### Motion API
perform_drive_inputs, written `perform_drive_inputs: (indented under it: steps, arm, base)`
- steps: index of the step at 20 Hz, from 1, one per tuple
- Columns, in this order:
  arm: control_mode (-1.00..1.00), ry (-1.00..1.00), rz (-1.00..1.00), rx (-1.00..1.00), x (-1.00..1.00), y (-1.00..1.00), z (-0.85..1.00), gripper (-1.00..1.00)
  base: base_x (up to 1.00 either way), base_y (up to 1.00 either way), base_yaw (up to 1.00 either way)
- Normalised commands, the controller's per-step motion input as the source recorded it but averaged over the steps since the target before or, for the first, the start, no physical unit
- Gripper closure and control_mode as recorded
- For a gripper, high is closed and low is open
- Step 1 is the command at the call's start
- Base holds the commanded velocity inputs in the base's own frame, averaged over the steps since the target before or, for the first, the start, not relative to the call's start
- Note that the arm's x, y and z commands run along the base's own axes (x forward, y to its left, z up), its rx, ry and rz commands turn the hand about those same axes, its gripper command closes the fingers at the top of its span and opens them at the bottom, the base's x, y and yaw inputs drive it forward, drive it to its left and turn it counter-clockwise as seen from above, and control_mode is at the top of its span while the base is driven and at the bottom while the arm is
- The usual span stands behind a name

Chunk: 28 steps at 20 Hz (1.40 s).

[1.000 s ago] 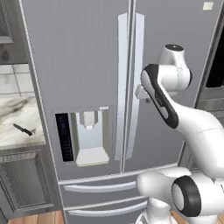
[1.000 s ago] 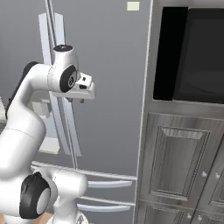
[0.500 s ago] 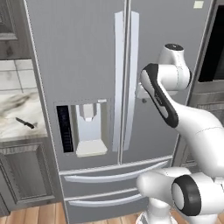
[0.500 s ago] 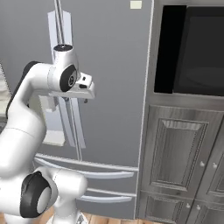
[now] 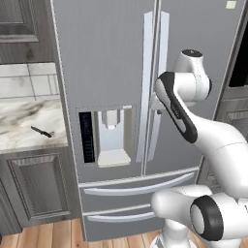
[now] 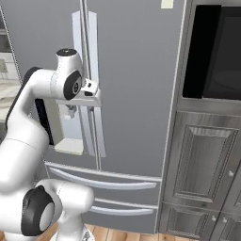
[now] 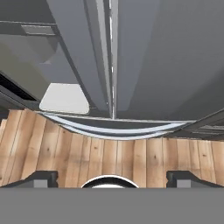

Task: Retrieve the butter from the fridge and place it on a plate on the dining table. Then retrieve the butter knife by the fridge and place it near the plate.

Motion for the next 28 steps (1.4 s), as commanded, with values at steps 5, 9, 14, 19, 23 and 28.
perform_drive_inputs:
  steps: [5,9,14,19,23,28]
  arm:
    - [1.0,0.0,0.0,0.0,0.0,0.0,0.0,-1.0]
    - [-1.0,0.0,0.0,0.0,-0.06,0.02,-0.02,-1.0]
    - [-1.0,-0.26,0.0,0.0,0.21,-0.06,-0.11,-1.0]
    - [-1.0,-0.11,0.0,0.0,0.79,0.0,-0.03,-1.0]
    - [-1.0,-0.1,0.0,0.0,0.8,-0.13,-0.16,-1.0]
    - [-1.0,-0.05,0.0,0.0,0.56,-0.07,-0.02,-1.0]
  base:
    - [-0.38,0.02,-0.01]
    - [-0.08,0.07,0.0]
    - [0.0,0.0,0.0]
    - [0.0,0.0,0.0]
    - [0.0,0.0,0.0]
    - [0.0,0.0,0.0]
